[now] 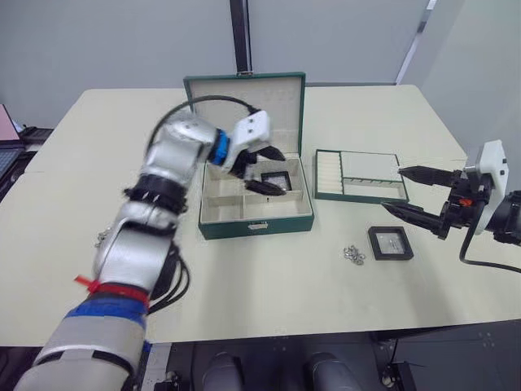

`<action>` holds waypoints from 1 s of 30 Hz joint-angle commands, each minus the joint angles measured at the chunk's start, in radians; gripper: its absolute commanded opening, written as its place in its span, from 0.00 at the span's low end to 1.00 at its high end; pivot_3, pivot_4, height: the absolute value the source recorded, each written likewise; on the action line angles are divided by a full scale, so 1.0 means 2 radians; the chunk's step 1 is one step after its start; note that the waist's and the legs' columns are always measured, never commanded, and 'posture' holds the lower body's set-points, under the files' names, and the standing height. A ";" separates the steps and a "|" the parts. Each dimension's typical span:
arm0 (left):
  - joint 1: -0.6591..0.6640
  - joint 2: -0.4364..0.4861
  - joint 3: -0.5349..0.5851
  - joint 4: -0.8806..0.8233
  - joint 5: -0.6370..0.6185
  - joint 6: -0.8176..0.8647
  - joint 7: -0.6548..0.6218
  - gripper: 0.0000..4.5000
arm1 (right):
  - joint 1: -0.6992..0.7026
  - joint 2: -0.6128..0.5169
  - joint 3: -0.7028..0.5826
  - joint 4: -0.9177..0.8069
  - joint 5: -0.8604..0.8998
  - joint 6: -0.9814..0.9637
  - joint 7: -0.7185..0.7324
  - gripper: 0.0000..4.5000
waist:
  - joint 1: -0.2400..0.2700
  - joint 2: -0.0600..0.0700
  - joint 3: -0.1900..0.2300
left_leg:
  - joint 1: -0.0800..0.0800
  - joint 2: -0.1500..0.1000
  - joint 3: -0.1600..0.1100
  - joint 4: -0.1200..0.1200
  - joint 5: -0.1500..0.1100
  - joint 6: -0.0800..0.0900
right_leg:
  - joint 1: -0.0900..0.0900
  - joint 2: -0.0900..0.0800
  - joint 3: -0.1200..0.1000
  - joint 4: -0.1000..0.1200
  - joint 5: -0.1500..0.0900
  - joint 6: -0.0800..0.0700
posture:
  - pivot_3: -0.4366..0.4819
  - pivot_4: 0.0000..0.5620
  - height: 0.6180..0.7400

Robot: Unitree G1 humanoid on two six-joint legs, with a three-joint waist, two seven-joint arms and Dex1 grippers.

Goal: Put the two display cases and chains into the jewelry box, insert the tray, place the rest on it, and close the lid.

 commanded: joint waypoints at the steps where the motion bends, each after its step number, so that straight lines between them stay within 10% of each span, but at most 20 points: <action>1: 0.086 0.070 0.056 -0.150 -0.061 0.104 -0.001 0.99 | 0.018 -0.004 -0.028 0.038 -0.006 -0.027 0.017 1.00 | -0.002 0.000 0.000 | 0.000 0.000 -0.001 0.000 0.000 0.000 | 0.000 0.000 0.000 0.000 0.000 0.000 | 0.48 0.27 1.00; 9: 0.323 0.185 0.260 -0.349 -0.140 0.263 0.114 0.99 | 0.016 0.009 -0.022 0.139 -0.031 -0.078 0.026 1.00 | 0.001 0.000 0.000 | 0.000 0.000 -0.002 0.003 0.000 0.000 | 0.002 -0.001 -0.001 0.001 0.000 0.000 | 0.48 0.27 1.00; 16: 0.496 0.175 0.441 -0.386 -0.150 0.258 0.198 0.99 | -0.022 0.024 -0.008 0.247 -0.076 -0.140 0.018 1.00 | 0.005 0.000 0.000 | 0.000 0.000 -0.002 0.003 0.000 0.000 | 0.002 -0.001 -0.001 0.000 0.000 0.000 | 0.48 0.27 1.00; 30: 0.594 0.117 0.518 -0.248 -0.117 0.104 0.376 0.99 | -0.079 0.050 0.010 0.359 -0.128 -0.228 -0.007 1.00 | 0.005 0.000 0.000 | 0.001 0.000 -0.001 0.001 0.000 0.000 | 0.001 -0.001 -0.001 0.000 0.000 0.000 | 0.48 0.27 1.00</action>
